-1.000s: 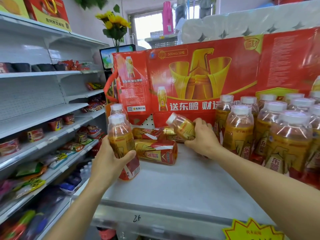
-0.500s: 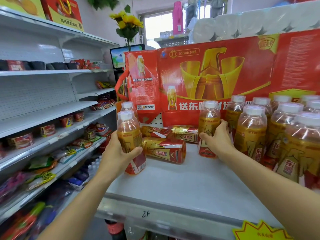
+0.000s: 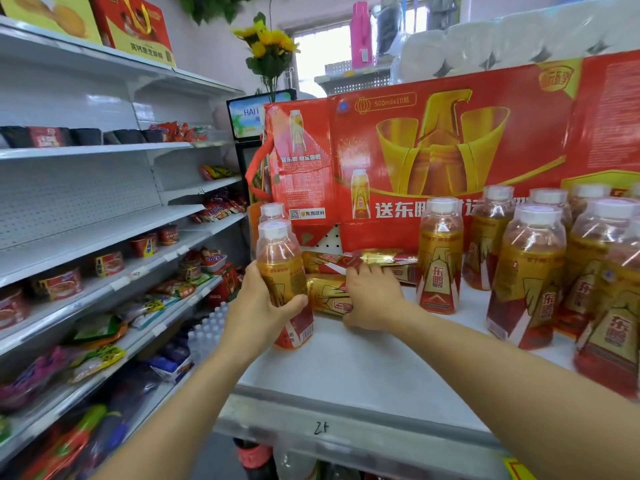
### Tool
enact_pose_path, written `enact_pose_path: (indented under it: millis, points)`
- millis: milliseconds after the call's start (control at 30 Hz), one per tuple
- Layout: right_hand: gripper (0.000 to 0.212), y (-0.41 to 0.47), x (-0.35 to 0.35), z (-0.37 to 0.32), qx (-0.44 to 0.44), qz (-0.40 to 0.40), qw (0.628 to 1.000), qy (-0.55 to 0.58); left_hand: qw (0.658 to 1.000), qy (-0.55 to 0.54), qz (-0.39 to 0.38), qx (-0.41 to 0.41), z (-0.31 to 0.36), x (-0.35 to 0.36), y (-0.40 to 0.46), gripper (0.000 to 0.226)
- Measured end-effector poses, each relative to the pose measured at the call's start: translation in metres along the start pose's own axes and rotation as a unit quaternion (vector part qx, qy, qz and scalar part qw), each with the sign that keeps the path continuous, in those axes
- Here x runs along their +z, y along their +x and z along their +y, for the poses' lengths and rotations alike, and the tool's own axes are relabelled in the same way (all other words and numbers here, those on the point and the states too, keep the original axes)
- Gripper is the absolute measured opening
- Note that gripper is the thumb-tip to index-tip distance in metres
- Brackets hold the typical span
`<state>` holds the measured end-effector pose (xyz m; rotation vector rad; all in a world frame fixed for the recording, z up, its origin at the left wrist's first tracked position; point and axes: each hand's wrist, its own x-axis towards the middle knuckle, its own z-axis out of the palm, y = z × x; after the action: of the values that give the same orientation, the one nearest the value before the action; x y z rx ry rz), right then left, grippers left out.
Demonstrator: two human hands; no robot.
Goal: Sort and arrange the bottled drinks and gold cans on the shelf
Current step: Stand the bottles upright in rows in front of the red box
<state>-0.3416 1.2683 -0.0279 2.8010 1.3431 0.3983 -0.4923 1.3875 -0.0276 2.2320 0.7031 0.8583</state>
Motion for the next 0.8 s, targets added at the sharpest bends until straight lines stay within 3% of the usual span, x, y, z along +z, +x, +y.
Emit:
enact_pose_path:
  millis: [133, 233, 433, 533, 667, 800]
  points:
    - [0.082, -0.003, -0.003, 0.006, 0.036, -0.017, 0.997, 0.060, 1.000, -0.003, 0.001, 0.009, -0.004, 0.000, 0.000, 0.079]
    - [0.080, -0.017, -0.004, 0.020, 0.082, 0.015, 0.984, 0.156, 1.000, -0.026, -0.001, 0.007, -0.006, -0.001, 0.003, 0.075]
    - [0.077, -0.059, -0.011, 0.043, 0.166, 0.091, 0.900, 0.393, 0.996, -0.083, -0.024, -0.011, 0.010, 0.003, 0.003, 0.073]
    - [0.079, -0.081, -0.019, 0.054, 0.165, 0.070, 0.892, 0.416, 0.995, -0.096, -0.039, 0.000, 0.026, 0.014, -0.007, 0.079]
    - [0.076, -0.115, -0.026, 0.069, 0.170, 0.072, 0.861, 0.474, 0.992, -0.106, -0.065, 0.021, 0.055, 0.036, -0.023, 0.067]
    - [0.072, -0.151, -0.032, 0.086, 0.177, 0.094, 0.870, 0.451, 0.984, -0.134, -0.104, 0.048, 0.082, 0.063, -0.040, 0.060]
